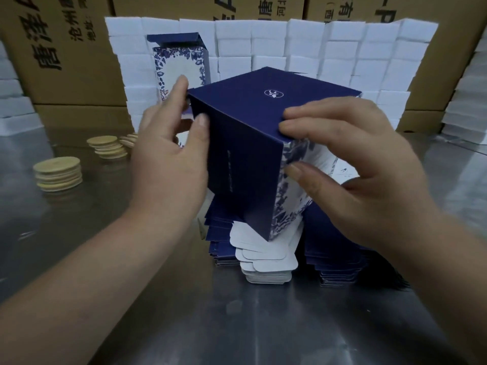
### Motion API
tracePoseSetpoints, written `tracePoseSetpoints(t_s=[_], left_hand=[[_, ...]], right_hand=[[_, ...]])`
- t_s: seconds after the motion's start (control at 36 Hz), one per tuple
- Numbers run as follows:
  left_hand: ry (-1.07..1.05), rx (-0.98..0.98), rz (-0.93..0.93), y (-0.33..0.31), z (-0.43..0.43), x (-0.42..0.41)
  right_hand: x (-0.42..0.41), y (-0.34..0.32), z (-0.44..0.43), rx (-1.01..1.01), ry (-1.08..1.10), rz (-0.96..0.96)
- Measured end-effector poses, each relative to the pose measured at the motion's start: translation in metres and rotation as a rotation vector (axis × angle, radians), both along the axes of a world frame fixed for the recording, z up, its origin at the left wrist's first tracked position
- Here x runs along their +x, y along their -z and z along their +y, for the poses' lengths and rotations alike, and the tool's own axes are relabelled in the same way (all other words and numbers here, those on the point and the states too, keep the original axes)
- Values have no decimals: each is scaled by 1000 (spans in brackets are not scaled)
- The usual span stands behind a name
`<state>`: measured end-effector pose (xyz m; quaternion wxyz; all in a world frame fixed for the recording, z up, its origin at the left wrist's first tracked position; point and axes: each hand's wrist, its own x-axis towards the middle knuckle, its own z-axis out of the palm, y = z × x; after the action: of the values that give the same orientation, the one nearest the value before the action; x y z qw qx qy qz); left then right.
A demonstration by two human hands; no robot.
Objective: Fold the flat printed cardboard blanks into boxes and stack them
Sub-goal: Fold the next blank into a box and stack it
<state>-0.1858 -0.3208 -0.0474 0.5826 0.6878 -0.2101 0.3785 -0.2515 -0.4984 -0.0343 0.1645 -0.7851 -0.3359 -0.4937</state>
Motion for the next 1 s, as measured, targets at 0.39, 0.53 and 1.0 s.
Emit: tracePoseSetpoints(t_s=[0.39,0.53,1.0], left_hand=[[93,375,-341,0,-12,-30],[69,362,-410,0,-12,-28],[-22,208,-454,0,-32,-36]], right_hand=[[-1,4,18,130,92,-2],[7,2,-4,177,102,11],[19,0,-17,221,-44,-29]])
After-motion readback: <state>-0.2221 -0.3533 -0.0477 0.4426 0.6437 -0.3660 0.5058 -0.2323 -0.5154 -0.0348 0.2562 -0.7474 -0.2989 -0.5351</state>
